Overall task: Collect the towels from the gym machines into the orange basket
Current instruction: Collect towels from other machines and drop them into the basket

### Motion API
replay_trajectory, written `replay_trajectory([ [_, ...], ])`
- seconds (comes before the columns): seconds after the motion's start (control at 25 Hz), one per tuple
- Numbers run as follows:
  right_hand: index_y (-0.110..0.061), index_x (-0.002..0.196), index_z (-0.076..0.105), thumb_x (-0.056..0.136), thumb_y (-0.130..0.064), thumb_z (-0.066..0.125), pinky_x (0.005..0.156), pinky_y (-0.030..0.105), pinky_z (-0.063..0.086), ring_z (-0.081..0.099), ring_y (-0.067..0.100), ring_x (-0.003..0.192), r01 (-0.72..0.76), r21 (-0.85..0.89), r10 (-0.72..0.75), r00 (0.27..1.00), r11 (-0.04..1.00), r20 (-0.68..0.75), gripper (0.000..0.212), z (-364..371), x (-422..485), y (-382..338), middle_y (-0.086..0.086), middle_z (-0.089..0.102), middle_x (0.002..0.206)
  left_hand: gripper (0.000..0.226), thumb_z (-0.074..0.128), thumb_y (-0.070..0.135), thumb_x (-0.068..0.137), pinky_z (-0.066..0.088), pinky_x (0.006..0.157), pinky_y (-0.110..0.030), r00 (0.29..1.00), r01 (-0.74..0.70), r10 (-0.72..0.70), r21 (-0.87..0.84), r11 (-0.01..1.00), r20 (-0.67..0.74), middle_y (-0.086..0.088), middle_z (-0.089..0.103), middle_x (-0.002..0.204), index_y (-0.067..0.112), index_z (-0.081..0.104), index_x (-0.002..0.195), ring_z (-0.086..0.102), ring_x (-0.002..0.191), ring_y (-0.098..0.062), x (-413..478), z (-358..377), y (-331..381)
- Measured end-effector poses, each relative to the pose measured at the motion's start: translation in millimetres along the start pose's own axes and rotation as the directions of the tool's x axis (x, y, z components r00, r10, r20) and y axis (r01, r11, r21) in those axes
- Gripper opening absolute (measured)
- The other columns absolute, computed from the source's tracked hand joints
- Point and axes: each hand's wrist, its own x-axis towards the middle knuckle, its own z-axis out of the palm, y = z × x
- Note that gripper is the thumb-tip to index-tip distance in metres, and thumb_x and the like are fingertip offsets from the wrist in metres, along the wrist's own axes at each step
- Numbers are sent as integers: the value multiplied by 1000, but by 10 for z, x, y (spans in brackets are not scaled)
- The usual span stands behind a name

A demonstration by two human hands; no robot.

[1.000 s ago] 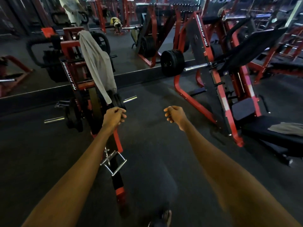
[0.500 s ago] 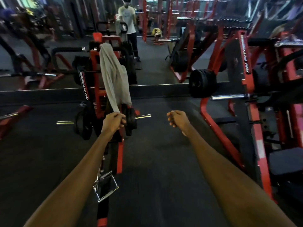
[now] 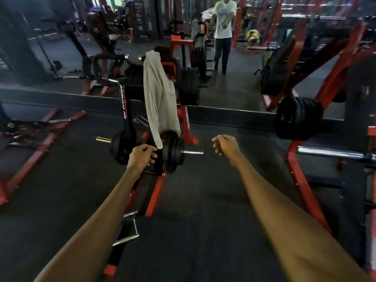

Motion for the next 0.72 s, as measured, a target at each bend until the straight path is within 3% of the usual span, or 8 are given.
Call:
replay_trajectory([
  [0.32,-12,84,69,102,-19,43,42,22,41,55,13,49,39,-57,-27,980,998,195,33,518,1267,-242,2,64,66,23,51,19,96,41,48,-23,987,53,-62,-65,996,-151,-1,69,69,17,72,88,56,52,-13,966,137,103],
  [0.72,-6,92,68,102,-20,43,49,26,43,57,15,57,130,-45,-113,954,990,279,31,1068,2954,-1229,4,64,70,21,52,19,93,45,51,-24,971,6,-18,-51,999,-240,0,73,73,22,72,85,62,56,-13,2583,110,790],
])
